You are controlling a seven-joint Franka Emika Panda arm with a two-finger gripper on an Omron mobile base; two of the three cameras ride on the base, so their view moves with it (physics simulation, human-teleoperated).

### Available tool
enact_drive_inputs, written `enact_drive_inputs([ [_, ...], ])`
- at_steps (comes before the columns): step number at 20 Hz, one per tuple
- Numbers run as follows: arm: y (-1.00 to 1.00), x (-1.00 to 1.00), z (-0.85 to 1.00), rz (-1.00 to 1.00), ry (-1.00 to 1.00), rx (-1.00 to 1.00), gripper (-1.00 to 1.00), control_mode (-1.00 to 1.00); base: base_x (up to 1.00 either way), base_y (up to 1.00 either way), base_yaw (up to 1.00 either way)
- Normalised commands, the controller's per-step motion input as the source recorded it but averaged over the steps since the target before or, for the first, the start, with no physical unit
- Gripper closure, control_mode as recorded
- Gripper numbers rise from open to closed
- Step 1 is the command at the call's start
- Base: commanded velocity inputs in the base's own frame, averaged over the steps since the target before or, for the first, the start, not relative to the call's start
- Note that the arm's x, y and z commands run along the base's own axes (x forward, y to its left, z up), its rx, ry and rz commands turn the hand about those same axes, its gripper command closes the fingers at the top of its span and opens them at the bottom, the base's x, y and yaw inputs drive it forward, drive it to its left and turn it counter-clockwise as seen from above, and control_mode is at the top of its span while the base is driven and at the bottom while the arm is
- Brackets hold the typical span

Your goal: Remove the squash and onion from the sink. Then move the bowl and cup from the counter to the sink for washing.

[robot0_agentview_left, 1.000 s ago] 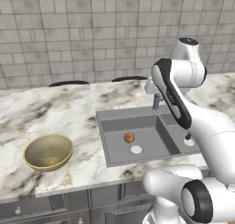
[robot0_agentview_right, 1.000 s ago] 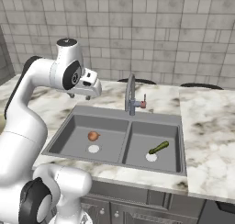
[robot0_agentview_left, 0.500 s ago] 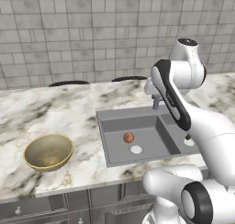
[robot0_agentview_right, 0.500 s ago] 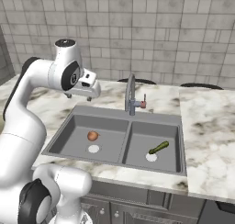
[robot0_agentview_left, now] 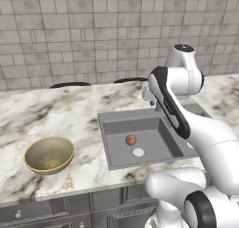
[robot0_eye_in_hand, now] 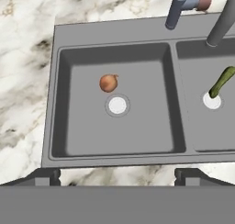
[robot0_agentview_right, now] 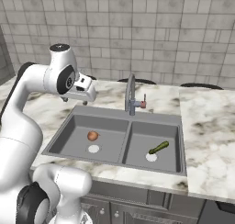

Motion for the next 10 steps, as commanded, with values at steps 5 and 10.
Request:
enact_drive_inputs([
  [5, 0.07, -0.01, -0.12, 0.0, 0.0, 0.0, -1.0, -1.0, 0.0, 0.0, 0.0],
  [10, 0.03, 0.0, -0.12, 0.0, -0.01, 0.0, -1.0, -1.0, 0.0, 0.0, 0.0],
])
